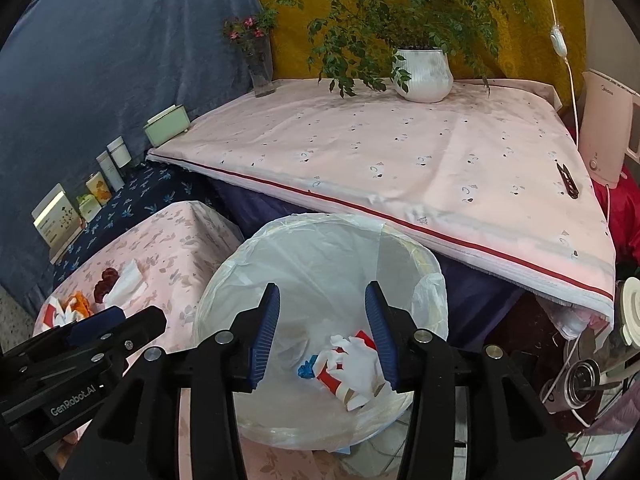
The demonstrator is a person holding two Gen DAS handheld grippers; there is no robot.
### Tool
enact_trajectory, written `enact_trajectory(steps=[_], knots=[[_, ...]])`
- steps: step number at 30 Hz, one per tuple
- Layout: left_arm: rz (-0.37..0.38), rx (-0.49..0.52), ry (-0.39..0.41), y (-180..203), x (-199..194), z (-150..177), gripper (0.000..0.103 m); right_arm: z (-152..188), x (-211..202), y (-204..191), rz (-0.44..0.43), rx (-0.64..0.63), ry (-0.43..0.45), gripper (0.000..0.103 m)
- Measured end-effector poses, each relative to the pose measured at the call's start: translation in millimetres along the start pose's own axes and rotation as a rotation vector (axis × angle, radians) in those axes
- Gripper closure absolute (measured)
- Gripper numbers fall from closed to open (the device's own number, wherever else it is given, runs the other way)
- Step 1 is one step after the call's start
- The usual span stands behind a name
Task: Collect trash
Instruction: 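Carry the tissue and blue cloth over the bin and open both tools to drop them, then withdraw both tools from the bin back over the table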
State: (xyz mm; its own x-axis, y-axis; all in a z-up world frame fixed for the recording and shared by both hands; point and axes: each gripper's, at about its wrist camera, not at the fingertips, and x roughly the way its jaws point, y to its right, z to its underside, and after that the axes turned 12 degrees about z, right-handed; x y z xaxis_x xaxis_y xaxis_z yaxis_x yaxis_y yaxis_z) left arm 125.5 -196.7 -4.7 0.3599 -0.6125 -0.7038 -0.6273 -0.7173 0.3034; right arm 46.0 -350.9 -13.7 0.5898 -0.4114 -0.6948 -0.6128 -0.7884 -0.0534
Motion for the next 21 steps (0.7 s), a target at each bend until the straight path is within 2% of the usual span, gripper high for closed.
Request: enact_trajectory(steps=[8,12,17,21], knots=[[-0.032,-0.041,0.028,-23.6,-20.5,6.5,0.045,4.0,-11.2,-22.9,-0.025,-0.03,0.008,0.055],[-0.056,-0.07,0.048,-38.6,-33.5,11.7,0.039,7.3,-17.9,-39.7,-0.042,-0.057,0.011,0.054],[-0.085,-0.097,0.065,-58.1,-48.8,17.2,0.037,11.7,-26.9,-61.5,-0.066,-0.09,0.015,0.053],[-0.116,-0.133,0.085,-78.3,-62.6,23.5,0.032,16.9,-33.2,-79.9,-0.09,-0.115,0.013,0.052]])
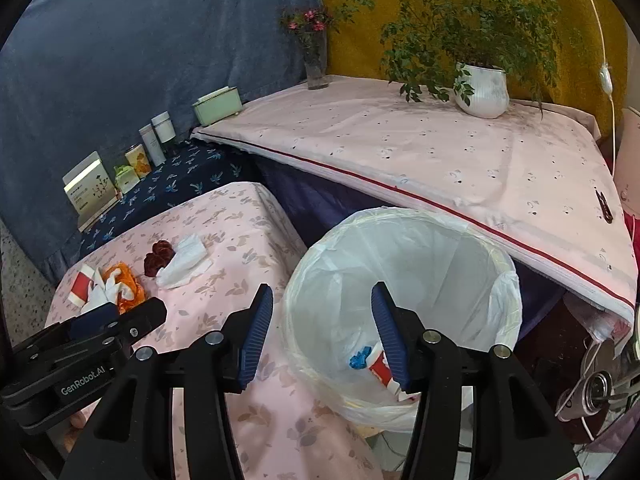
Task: Collect trash
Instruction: 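Withdraw both tools from the bin back over the table, then move the left tool to the small red-white paper cup and grasp it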
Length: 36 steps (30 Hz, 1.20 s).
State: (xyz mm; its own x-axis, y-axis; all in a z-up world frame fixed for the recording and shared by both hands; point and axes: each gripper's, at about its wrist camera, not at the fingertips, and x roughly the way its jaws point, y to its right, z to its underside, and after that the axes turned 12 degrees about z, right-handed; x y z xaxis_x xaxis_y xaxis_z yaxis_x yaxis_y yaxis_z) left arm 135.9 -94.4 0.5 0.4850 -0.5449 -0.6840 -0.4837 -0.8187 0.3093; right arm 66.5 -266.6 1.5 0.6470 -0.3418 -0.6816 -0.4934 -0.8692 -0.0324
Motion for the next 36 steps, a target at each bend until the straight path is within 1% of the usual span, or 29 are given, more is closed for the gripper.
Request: enact_trajectory(steps=[4,6,13,15,20,23,29,36], knots=[[-0.029,-0.034,0.011,-24.6,-10.2,2.0,0.03,5.0,-3.7,-23.7,-0.022,-0.039,-0.004,0.052],[-0.049,-0.051,0.019,-37.7,-15.8,3.1,0.025,6.9,-5.0,-35.3,-0.032,-0.053,-0.006,0.052],[-0.102,-0.094,0.034,-80.2,-31.3,9.7,0.023,13.7,-8.5,-78.2,-0.074,-0.101,-0.021,0.052],[-0.124,-0.102,0.044,-93.3,-36.8,11.6,0.02,16.2,-10.1,-91.7,-0.086,-0.119,-0.026,0.052],[-0.176,-0.112,0.054,-126.9,-47.5,16.8,0.018,23.5,-10.7,-127.1,-0.127,-0.162,-0.046,0.052],[-0.196,-0.137,0.057,-150.6,-54.1,20.6,0.015,30.4,-9.3,-152.0,-0.148,-0.192,-0.058,0.052],[-0.257,-0.15,0.061,-197.3,-66.0,23.2,0.015,41.1,-1.4,-198.6,-0.178,-0.246,-0.085,0.052],[-0.317,-0.183,0.056,-254.4,-71.2,24.3,0.015,46.3,17.8,-240.4,-0.202,-0.28,-0.122,0.052]])
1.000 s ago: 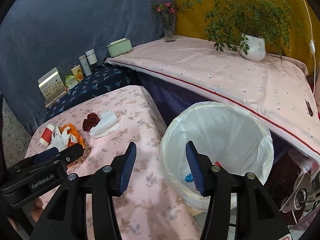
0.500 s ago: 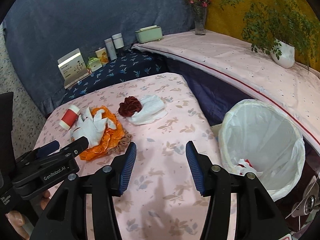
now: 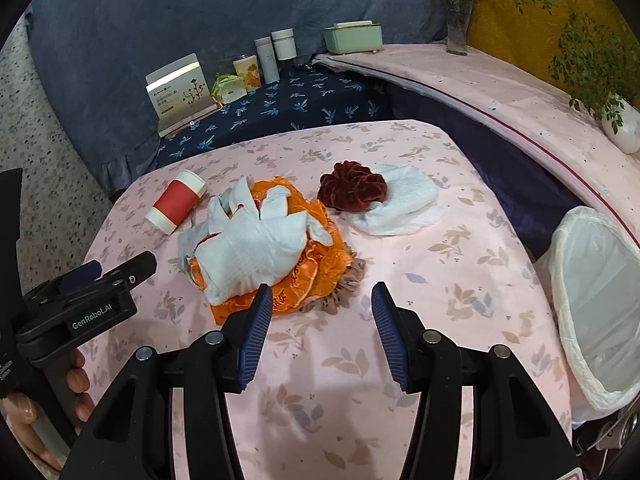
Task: Collect trash
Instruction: 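Move the left tool to the small red-white paper cup and grasp it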
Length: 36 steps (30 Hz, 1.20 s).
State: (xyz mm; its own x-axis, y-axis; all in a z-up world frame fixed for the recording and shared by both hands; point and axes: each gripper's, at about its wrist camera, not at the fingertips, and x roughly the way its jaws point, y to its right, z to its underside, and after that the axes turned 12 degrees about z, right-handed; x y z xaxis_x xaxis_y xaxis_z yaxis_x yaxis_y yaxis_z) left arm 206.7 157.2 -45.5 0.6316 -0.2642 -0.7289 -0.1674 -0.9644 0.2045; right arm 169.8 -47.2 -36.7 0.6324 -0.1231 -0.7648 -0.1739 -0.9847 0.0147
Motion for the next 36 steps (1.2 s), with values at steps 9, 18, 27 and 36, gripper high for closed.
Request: enact_trajectory(steps=[9,18,27,36], knots=[[0.003,-0.04,-0.025,-46.9,34.3,-26.7,0.015,-18.8,28.5,-30.9,-0.004,-0.041,-0.015,0.052],[0.035,-0.022,-0.049,-63.7,78.0,-60.9,0.015,-26.7,54.6,-40.0,-0.005,-0.052,-0.048,0.053],[0.057,-0.026,-0.095,-67.2,109.8,-64.6,0.031,-22.0,67.0,-38.3,-0.005,-0.051,-0.073,0.075],[0.064,-0.023,-0.061,-53.5,90.3,-56.0,0.039,-22.1,50.5,-27.7,-0.031,-0.021,-0.05,0.085]])
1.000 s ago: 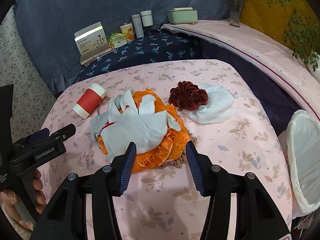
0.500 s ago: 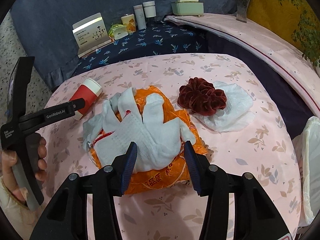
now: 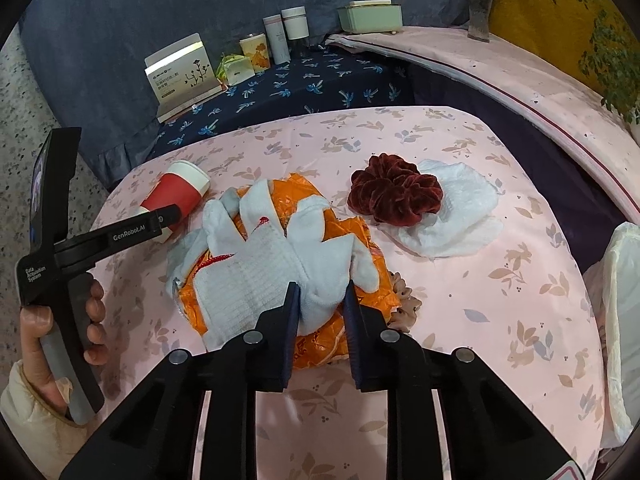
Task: Collect trash
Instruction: 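Move the left tool to the small red-white paper cup and grasp it, then grasp the white glove on the orange bag with the right tool while the left tool lifts the cup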
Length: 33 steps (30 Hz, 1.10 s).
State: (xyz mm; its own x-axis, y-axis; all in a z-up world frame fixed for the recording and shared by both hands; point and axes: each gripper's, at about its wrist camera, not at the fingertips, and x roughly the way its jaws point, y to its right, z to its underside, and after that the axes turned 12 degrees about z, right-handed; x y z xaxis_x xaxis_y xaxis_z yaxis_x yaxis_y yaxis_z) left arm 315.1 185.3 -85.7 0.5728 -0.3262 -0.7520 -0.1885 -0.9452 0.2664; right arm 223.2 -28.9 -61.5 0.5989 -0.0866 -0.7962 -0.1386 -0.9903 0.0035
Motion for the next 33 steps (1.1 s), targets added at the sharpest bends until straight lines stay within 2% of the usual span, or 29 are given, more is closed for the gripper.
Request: enact_trajectory(steps=[1,5,12,16,21,23,25,33], knots=[[-0.003,0.004,0.006,3.2,-3.6,1.1,0.039,0.3,-3.8,1.7,-0.003,0.004,0.006,0.09],[0.011,0.01,0.024,15.3,-20.3,4.5,0.039,0.7,-16.6,8.4,-0.013,0.016,0.026,0.095],[0.022,0.026,0.055,43.9,-49.9,6.7,0.039,3.2,-43.9,31.0,-0.016,0.057,0.065,0.095],[0.043,0.035,0.068,63.8,-67.3,11.6,0.039,16.1,-54.4,48.9,-0.013,0.074,0.06,0.095],[0.074,0.07,0.071,93.5,-81.8,25.4,0.039,41.7,-54.7,73.4,0.021,0.107,0.025,0.088],[0.087,0.083,0.068,107.0,-85.4,32.2,0.039,49.0,-57.4,82.6,0.034,0.126,0.026,0.075],[0.101,0.09,0.062,117.8,-87.8,38.5,0.039,53.0,-62.4,89.2,0.034,0.15,0.038,0.067],[0.119,0.105,0.052,146.8,-92.8,55.0,0.039,48.5,-64.0,75.9,-0.005,0.102,0.05,0.067]])
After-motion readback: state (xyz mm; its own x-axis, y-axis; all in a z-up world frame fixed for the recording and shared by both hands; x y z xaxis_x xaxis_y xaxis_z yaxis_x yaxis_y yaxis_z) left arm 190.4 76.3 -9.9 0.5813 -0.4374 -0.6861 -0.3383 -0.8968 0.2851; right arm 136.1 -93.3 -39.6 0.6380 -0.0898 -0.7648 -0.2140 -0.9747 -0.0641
